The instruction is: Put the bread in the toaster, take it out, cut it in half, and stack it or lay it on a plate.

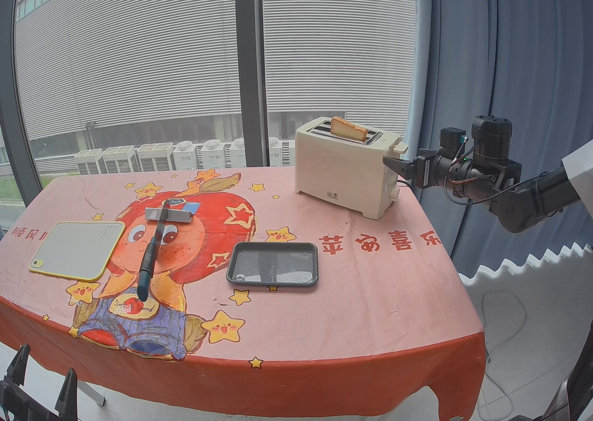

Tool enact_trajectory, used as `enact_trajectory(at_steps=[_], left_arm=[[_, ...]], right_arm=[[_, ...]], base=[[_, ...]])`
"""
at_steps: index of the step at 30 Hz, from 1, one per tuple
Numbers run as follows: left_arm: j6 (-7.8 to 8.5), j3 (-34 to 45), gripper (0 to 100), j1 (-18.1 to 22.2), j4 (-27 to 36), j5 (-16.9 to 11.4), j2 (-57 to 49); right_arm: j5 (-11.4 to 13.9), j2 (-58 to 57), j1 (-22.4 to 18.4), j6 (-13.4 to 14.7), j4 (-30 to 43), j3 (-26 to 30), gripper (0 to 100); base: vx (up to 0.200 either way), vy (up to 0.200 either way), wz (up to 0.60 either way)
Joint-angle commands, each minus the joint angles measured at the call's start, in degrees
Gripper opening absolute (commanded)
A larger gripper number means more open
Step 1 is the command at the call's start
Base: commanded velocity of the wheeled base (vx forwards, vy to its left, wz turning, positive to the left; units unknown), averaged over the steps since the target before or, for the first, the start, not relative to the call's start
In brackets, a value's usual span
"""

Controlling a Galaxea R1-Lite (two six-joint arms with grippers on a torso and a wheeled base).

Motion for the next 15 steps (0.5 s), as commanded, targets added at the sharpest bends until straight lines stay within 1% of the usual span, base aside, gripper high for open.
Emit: enact_trajectory(at_steps=[1, 4, 9, 15], left_arm=[[0.00, 1.01, 100, 0.00, 0.00, -0.04, -0.75], [-0.18, 1.01, 100, 0.00, 0.00, 0.04, -0.75], [-0.18, 1.01, 100, 0.00, 0.09, -0.13, -0.84], [-0.26, 1.01, 100, 0.00, 0.09, 0.04, -0.84]], right_arm=[[-0.03, -3.64, -0.11, -0.16, -0.01, 1.38, 100], [-0.03, -4.52, -0.28, -0.42, 1.14, 0.76, 100], [-0.03, -7.50, 0.25, -0.68, 8.34, -1.96, 100], [-0.03, -7.42, 0.69, -0.60, 9.40, -3.37, 100]], base=[[0.000, 0.000, 0.00], [0.000, 0.000, 0.00], [0.000, 0.000, 0.00], [0.000, 0.000, 0.00]])
